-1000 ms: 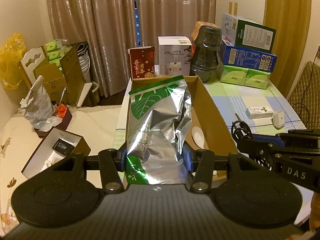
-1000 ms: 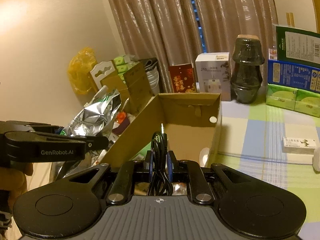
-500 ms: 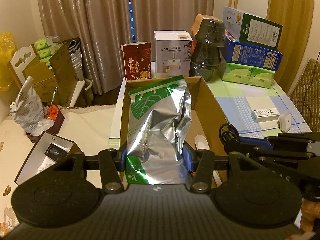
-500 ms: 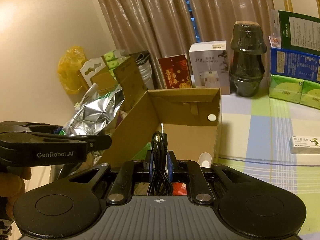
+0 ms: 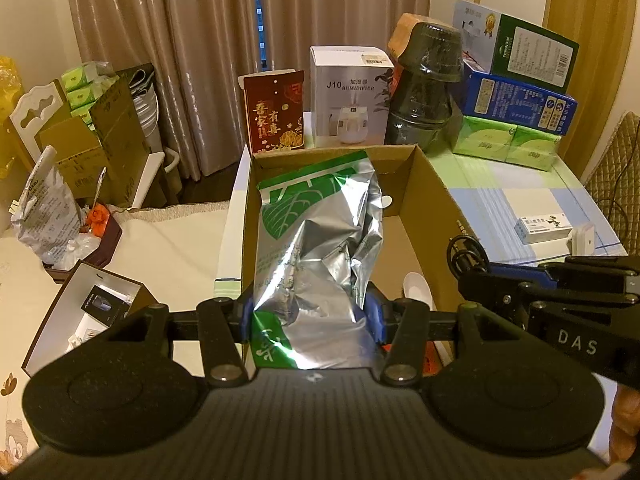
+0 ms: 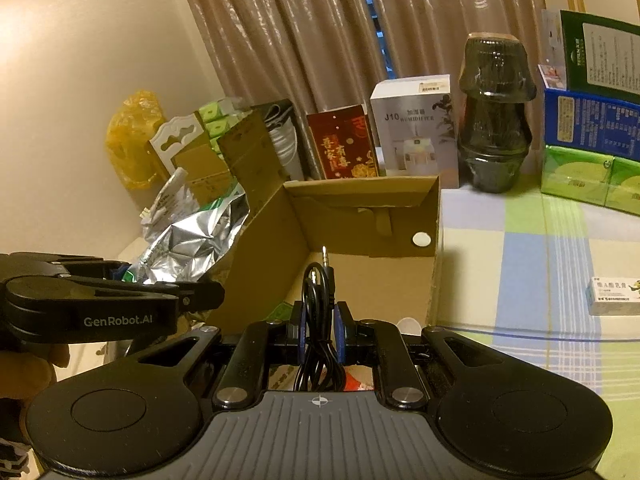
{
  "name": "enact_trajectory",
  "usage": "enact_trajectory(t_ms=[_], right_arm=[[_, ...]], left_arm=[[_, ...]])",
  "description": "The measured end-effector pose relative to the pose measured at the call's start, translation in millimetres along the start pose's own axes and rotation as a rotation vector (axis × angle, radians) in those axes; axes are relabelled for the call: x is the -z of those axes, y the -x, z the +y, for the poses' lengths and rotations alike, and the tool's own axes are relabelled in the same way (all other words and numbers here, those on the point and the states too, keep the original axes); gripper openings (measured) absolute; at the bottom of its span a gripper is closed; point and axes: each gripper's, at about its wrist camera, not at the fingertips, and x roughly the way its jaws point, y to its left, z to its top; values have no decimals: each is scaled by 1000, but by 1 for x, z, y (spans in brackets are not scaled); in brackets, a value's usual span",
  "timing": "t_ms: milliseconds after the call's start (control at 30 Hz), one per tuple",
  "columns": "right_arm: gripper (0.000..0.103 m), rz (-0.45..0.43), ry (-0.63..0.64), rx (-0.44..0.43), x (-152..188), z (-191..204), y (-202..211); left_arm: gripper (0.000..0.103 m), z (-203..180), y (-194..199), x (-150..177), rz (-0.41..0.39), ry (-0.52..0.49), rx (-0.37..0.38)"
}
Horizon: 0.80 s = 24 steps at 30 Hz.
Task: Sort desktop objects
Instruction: 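Carry the foil bag and cable toward the cardboard box, then open the left gripper to drop the foil bag while the right gripper drops the cable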
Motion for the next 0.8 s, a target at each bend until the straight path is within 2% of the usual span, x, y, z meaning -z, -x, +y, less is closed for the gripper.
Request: enact_trajectory(t_ms=[433,533,567,800], right_arm=[[12,-17,-88,-9,-6,-13,-14],[34,-24,-108,-20,-9,-19,-15],[39,-32,-108,-17,-9,-20,-14],[43,-48,-124,-9,-3,-30,1]], left_arm=[[47,7,-21,-7,-6,40,38],[53,11,-27,-9,-11,65,46],[54,12,-28,-9,-14,74,43],[54,18,-13,-6,-55,114,34]])
